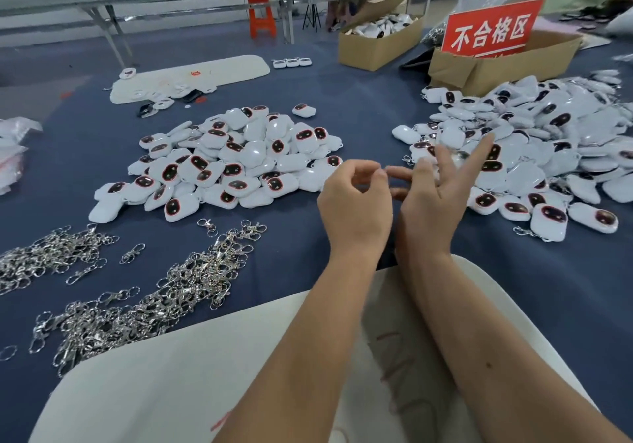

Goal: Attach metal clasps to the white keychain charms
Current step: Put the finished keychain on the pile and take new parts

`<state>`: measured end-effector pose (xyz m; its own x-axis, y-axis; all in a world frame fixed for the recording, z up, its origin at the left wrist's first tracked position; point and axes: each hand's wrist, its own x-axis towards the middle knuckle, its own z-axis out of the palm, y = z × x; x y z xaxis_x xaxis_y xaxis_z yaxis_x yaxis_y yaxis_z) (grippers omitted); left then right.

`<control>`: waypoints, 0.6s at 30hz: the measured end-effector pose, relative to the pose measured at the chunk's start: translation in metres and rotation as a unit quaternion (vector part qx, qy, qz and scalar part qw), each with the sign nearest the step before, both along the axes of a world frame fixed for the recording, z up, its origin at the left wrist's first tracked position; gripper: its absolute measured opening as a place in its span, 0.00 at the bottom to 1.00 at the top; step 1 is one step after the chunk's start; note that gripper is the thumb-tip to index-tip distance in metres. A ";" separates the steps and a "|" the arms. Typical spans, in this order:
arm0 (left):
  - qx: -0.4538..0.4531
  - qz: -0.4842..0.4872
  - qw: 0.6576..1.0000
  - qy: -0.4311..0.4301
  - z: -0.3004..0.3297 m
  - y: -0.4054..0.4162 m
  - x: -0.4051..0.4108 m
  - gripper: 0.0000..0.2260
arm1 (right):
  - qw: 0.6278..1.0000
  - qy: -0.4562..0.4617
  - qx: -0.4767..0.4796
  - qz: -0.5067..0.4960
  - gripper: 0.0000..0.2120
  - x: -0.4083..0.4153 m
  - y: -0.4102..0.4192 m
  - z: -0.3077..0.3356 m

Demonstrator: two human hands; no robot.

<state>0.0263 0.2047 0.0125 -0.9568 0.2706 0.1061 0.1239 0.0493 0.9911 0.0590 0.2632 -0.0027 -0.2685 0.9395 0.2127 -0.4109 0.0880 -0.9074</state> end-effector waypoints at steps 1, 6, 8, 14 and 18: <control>-0.030 0.001 0.999 0.022 -0.002 -0.009 -0.002 0.04 | 0.999 -0.041 0.031 -0.005 0.35 -0.001 -0.003 -0.002; -0.193 0.025 0.967 0.162 -0.005 -0.057 -0.025 0.07 | 0.937 -0.259 0.224 0.071 0.24 -0.011 -0.018 -0.008; -0.302 0.049 0.929 0.210 -0.004 -0.076 -0.035 0.08 | 0.890 -0.298 0.322 0.127 0.23 -0.012 -0.029 -0.009; -0.433 0.123 0.871 0.199 -0.011 -0.129 -0.044 0.10 | 0.765 -0.351 0.493 0.221 0.21 -0.020 -0.064 -0.012; -0.480 0.088 0.853 0.186 -0.013 -0.145 -0.048 0.14 | 0.698 -0.374 0.565 0.235 0.26 -0.038 -0.081 -0.011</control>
<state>-0.0215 0.0594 -0.0009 -0.9400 0.2600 0.2207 0.3281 0.8662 0.3769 0.0208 0.1819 -0.0140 -0.9226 0.0571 0.3816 -0.0848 0.9347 -0.3451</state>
